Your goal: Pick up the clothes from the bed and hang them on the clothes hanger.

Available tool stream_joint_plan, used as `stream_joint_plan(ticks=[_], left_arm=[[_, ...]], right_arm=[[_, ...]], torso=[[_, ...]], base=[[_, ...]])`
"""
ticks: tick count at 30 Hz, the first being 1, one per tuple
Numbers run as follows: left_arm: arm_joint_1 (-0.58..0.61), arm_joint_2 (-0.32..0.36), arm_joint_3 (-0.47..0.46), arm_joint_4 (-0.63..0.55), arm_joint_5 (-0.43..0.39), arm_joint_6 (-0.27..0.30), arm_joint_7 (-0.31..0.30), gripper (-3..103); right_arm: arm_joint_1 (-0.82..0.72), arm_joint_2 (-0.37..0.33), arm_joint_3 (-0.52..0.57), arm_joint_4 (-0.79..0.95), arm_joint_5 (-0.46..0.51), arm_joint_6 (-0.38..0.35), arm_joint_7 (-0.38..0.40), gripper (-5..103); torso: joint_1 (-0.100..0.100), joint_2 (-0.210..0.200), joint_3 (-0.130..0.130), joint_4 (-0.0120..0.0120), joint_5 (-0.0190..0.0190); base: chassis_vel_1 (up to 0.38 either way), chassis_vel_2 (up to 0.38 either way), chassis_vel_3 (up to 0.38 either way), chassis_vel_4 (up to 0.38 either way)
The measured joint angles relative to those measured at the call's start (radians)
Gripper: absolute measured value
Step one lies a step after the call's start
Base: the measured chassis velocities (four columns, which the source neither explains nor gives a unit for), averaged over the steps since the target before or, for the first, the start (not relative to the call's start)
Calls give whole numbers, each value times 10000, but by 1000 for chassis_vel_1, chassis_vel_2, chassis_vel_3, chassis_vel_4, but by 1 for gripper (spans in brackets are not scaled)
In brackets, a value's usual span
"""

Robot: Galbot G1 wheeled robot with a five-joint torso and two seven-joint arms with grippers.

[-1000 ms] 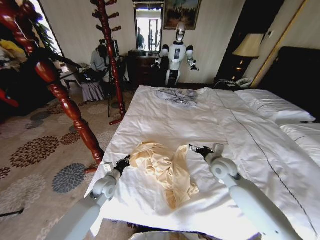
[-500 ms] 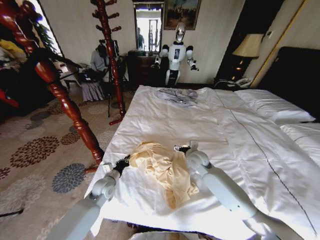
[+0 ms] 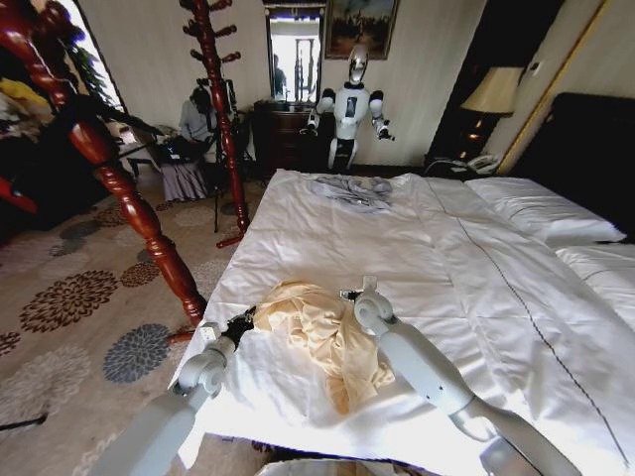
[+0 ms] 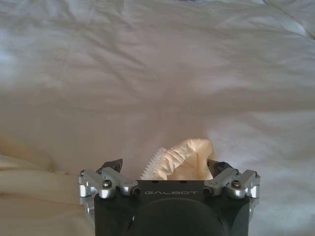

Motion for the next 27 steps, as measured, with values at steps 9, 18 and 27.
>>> stream_joint_plan(ticks=[9,18,27], left_arm=[[112,-1,-7,-40,10,-21,24,1],[67,-26,-9,-24,1,-25,22,1],[58,-36,-4,-43,-5,-25,23,1]], right_arm=[[107,220,64,-272,16,-18,177,66],[84,133,145,-363,124,39,188,28],[85,-20,180,-187,133,86,139,1]], torso=[[0,0,0,2,0],[0,1,0,0,0],[0,0,0,1,1]], base=[[0,0,0,0],[0,0,0,0],[0,0,0,0]])
